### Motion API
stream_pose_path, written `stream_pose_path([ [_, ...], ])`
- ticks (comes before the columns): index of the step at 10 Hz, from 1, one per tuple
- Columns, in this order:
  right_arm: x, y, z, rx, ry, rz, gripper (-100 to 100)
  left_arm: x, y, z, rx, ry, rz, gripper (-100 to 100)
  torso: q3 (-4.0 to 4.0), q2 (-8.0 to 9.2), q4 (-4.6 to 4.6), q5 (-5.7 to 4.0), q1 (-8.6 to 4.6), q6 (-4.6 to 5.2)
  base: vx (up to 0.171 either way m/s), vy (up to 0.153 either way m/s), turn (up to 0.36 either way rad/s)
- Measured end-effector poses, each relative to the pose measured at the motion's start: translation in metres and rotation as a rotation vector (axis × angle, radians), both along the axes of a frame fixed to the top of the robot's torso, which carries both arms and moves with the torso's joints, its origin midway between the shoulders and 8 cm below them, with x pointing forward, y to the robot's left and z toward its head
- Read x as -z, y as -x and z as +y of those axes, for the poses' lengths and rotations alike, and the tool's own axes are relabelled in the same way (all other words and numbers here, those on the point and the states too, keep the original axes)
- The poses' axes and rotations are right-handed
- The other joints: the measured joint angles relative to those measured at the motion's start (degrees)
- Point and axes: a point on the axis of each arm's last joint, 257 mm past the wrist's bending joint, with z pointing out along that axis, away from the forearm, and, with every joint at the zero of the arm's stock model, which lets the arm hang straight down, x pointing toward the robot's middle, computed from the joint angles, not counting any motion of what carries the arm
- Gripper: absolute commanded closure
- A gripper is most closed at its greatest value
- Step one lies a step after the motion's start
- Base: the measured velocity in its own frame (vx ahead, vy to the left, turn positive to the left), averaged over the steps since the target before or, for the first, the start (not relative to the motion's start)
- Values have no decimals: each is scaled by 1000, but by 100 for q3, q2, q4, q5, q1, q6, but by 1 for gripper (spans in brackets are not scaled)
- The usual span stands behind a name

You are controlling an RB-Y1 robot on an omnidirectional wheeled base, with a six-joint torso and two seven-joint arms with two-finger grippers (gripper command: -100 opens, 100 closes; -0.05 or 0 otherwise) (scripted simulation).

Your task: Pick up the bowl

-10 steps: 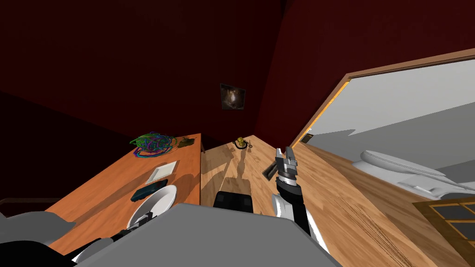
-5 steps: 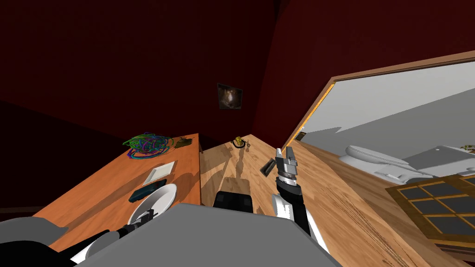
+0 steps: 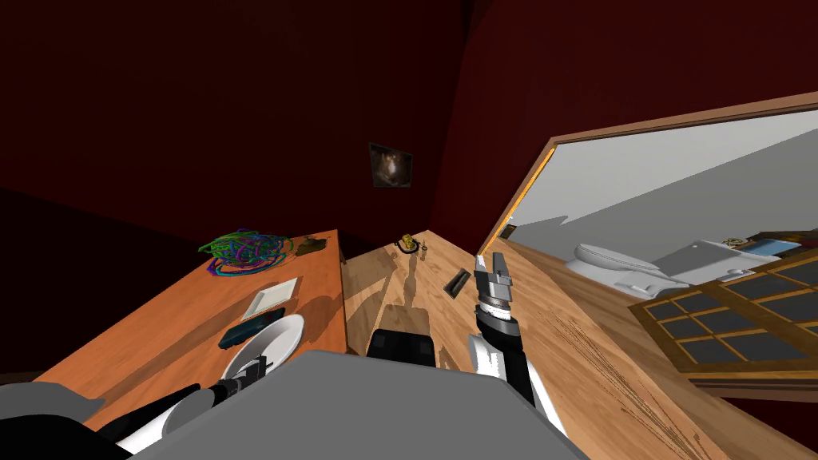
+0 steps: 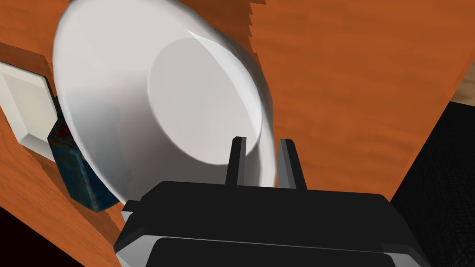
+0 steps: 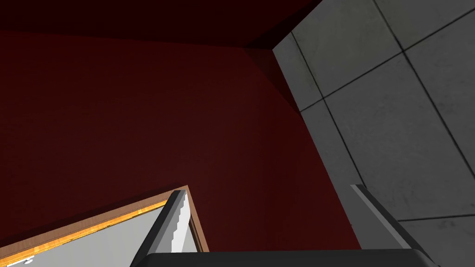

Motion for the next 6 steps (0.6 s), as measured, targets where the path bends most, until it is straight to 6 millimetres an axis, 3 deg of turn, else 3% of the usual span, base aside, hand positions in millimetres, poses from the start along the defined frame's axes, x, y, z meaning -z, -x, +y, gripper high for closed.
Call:
stream_pose_path([
  [6,0,0,0,0,0,0,0,-6,-13,4,-53,-5,-8,100,9,13,4,-11,-10,-8,-66,-8,-74],
])
